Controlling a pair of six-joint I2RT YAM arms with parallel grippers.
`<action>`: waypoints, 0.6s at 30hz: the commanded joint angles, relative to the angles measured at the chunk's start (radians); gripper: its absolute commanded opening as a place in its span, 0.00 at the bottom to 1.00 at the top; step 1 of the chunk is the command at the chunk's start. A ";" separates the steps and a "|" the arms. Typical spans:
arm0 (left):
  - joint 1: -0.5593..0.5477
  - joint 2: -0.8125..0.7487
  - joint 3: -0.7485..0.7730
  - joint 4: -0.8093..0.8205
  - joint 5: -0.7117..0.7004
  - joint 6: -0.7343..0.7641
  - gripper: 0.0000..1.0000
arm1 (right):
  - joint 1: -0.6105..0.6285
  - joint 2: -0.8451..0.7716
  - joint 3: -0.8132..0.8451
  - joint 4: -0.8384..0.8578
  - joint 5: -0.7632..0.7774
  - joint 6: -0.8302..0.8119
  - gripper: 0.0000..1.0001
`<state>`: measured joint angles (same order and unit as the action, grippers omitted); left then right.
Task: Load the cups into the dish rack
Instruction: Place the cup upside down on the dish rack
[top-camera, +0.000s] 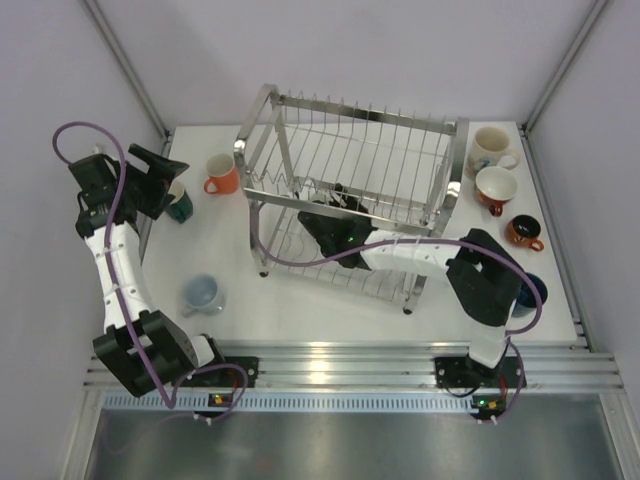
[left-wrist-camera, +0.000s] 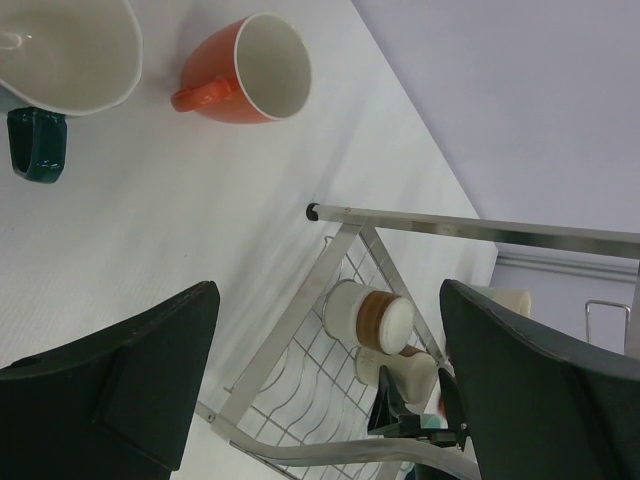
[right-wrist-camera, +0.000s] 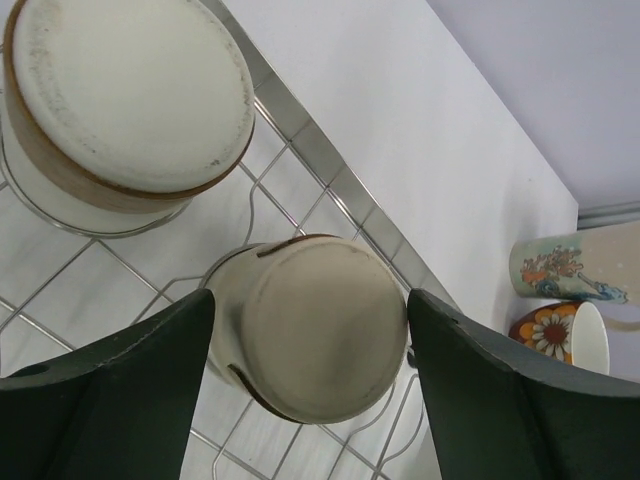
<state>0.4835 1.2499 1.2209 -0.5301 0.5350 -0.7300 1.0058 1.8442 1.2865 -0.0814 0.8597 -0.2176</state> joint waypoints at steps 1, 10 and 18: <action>0.001 -0.037 -0.003 0.048 0.016 0.007 0.97 | -0.016 -0.005 -0.010 0.068 -0.007 0.000 0.79; 0.003 -0.032 0.008 0.048 0.017 0.004 0.97 | -0.010 -0.020 -0.004 0.062 0.010 -0.032 0.82; 0.003 -0.030 0.009 0.048 0.022 0.003 0.97 | 0.031 -0.042 0.022 0.034 0.048 -0.055 0.83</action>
<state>0.4835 1.2499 1.2209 -0.5301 0.5354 -0.7303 1.0168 1.8439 1.2751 -0.0689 0.8719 -0.2592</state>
